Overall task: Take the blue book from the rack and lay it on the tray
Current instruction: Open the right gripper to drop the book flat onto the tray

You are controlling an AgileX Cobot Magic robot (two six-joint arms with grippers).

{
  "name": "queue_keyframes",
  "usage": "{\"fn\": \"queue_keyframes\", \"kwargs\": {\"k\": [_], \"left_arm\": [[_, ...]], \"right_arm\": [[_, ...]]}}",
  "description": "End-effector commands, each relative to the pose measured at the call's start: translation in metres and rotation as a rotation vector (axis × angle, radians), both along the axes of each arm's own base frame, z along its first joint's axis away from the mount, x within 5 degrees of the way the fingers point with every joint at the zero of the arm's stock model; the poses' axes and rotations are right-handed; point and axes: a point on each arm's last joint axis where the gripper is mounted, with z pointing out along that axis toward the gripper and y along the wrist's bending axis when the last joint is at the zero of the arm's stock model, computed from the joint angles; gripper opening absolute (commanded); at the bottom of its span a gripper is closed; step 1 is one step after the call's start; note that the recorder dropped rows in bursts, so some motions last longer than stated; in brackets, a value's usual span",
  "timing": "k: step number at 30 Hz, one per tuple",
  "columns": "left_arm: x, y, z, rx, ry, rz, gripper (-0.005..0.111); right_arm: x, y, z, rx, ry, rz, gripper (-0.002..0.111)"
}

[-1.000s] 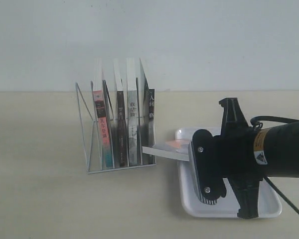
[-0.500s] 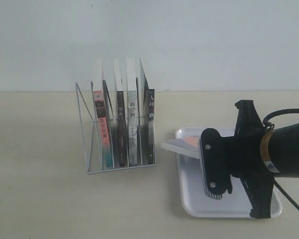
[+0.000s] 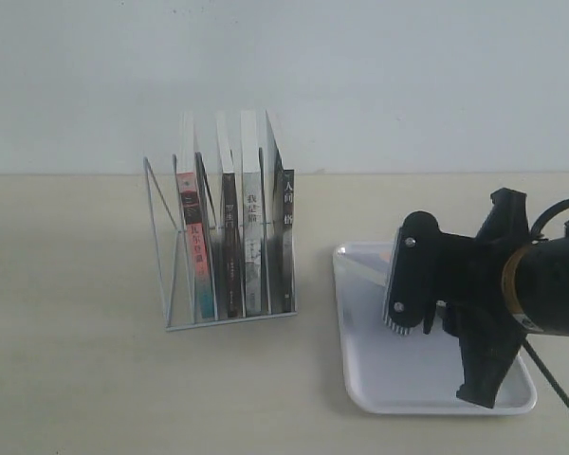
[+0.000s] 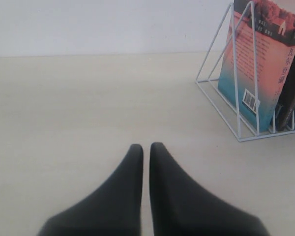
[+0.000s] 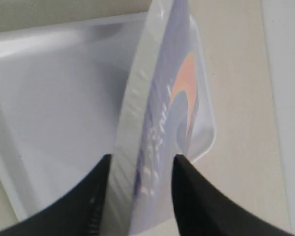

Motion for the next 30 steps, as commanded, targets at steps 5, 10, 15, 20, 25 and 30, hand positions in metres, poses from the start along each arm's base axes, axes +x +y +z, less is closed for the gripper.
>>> {"fn": "queue_keyframes", "kwargs": {"k": [5, 10, 15, 20, 25, 30], "left_arm": [[0.000, 0.000, 0.001, 0.006, -0.019, 0.002, 0.004], [0.000, 0.000, 0.001, 0.006, -0.019, 0.002, 0.004], [0.000, 0.000, 0.001, 0.006, -0.019, 0.002, 0.004], [0.000, 0.000, 0.001, 0.006, -0.019, 0.002, 0.004], [0.000, 0.000, 0.001, 0.006, -0.019, 0.002, 0.004], [0.000, 0.000, 0.001, 0.006, -0.019, 0.002, 0.004]], "right_arm": [[-0.001, -0.009, -0.002, -0.022, 0.021, -0.112, 0.058], [-0.002, -0.008, 0.000, 0.014, 0.023, -0.127, 0.058], [-0.012, -0.005, 0.014, 0.171, 0.055, -0.209, 0.058], [-0.032, 0.003, 0.049, 0.376, 0.068, -0.255, 0.058], [-0.046, -0.004, 0.072, 0.387, 0.043, -0.277, 0.058], [-0.049, -0.008, 0.077, 0.464, 0.045, -0.343, 0.044]]}}
